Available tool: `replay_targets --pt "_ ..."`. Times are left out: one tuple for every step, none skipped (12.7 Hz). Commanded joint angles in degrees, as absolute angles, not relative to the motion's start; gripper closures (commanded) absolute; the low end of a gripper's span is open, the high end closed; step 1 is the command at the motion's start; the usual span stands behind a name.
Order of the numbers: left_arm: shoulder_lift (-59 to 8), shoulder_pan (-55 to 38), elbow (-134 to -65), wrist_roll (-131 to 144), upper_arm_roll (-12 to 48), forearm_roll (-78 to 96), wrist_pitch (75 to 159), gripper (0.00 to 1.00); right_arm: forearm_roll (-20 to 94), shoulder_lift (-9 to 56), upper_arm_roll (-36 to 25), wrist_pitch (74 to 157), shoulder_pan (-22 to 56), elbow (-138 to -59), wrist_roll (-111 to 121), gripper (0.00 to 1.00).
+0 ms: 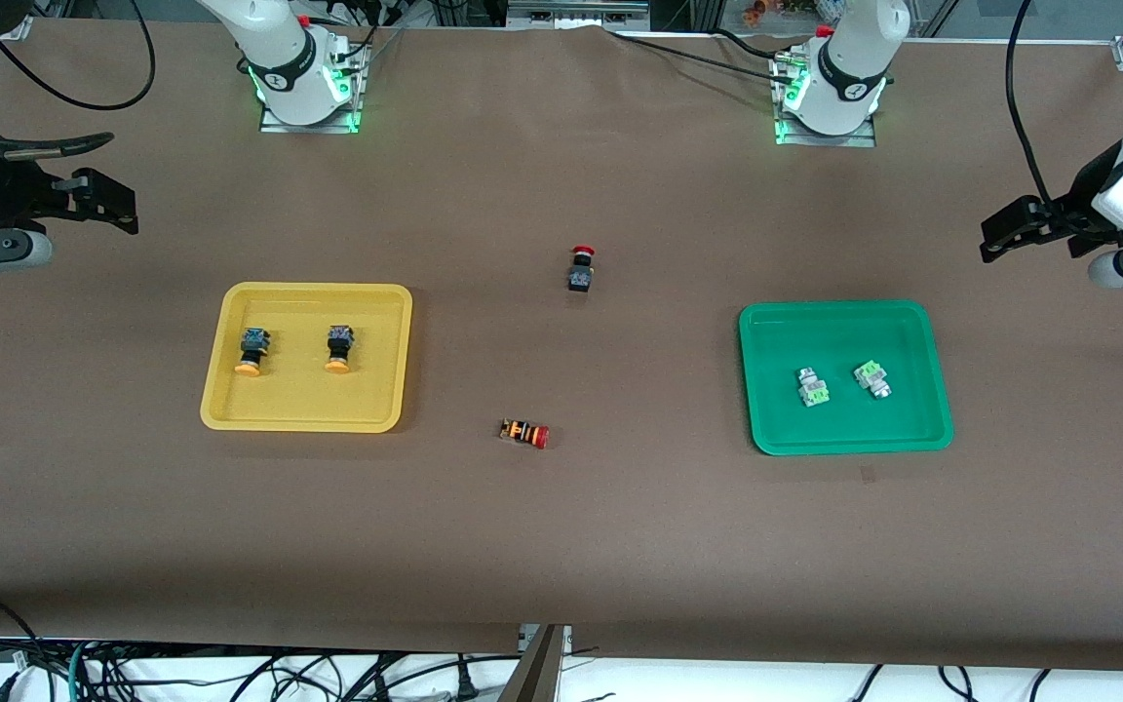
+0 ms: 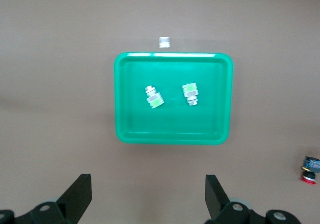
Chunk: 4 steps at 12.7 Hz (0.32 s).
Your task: Place green and yellow buttons in trays
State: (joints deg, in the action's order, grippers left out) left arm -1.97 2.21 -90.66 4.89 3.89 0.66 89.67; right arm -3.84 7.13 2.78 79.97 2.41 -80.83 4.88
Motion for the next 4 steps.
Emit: replay_targets --pt "2.2 -0.7 -94.8 2.2 -0.3 4.4 92.6 0.0 -3.7 7.8 3.2 79.5 2.0 -79.2 5.1 0.0" --pt "2.7 -1.7 -93.6 2.1 -0.5 3.2 90.3 0.0 -3.8 7.8 3.2 79.5 1.9 -79.2 5.1 0.0" --pt "2.7 -1.9 -92.3 1.7 -0.3 -0.7 87.7 0.0 -3.7 7.8 3.2 79.5 1.9 -79.2 5.2 0.0" --pt "2.7 -1.9 -91.0 1.7 0.1 -2.5 86.1 0.0 -3.7 7.8 3.2 79.5 1.9 -79.2 5.2 0.0"
